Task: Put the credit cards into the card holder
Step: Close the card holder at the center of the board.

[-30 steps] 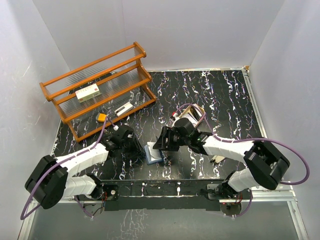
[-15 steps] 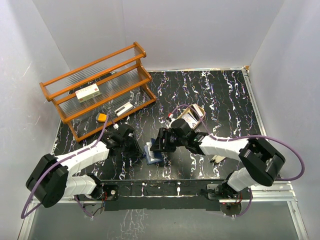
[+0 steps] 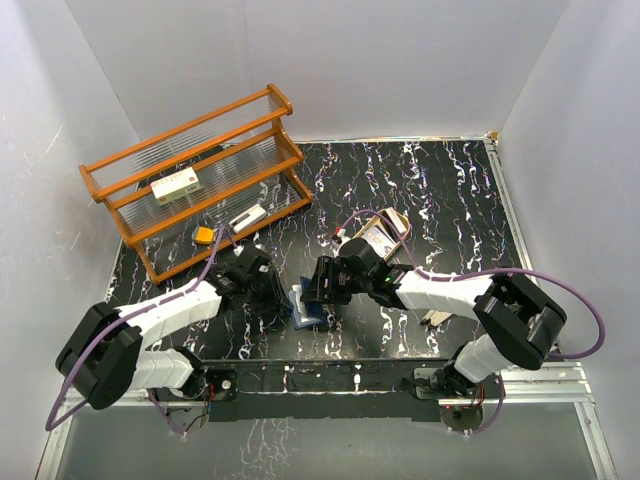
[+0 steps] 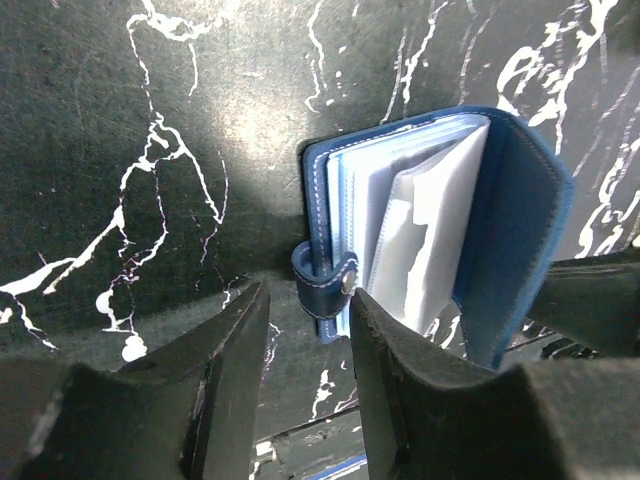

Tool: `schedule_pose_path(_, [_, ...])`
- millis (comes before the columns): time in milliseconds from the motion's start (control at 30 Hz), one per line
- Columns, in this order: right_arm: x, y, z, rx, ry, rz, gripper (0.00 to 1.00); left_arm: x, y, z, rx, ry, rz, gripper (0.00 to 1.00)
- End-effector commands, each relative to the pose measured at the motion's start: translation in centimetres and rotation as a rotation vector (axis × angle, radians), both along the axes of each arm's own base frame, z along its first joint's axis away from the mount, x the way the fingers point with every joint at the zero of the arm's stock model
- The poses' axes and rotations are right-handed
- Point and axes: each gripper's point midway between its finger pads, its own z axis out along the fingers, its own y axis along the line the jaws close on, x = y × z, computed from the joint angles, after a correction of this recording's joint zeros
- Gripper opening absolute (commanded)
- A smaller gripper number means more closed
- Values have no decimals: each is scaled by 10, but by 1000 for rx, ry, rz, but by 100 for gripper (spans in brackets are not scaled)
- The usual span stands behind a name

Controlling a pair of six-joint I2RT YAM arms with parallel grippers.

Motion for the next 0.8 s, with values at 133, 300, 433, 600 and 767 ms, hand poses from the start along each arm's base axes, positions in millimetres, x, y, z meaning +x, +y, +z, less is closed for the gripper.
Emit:
schedule_pose_path(133, [13,9,11,2,-63,-10,47,-4,0,-13,73,61,-72,42])
schedule_pose_path(300, [15,8,7,-48,-85,-9,47,-1,10,-14,146,70,-45,39])
schedule_pose_path(433, [16,8,4,-93,-110,0,47,2,13,-5,132,34,-17,34])
schedule_pose_path(600, [13,14,6,-91,-115,18,47,0,20,-1,140,12,5,27])
schedule_pose_path(767, [13,22,13,-94,-131,36,49,-1,23,-1,141,3,19,26])
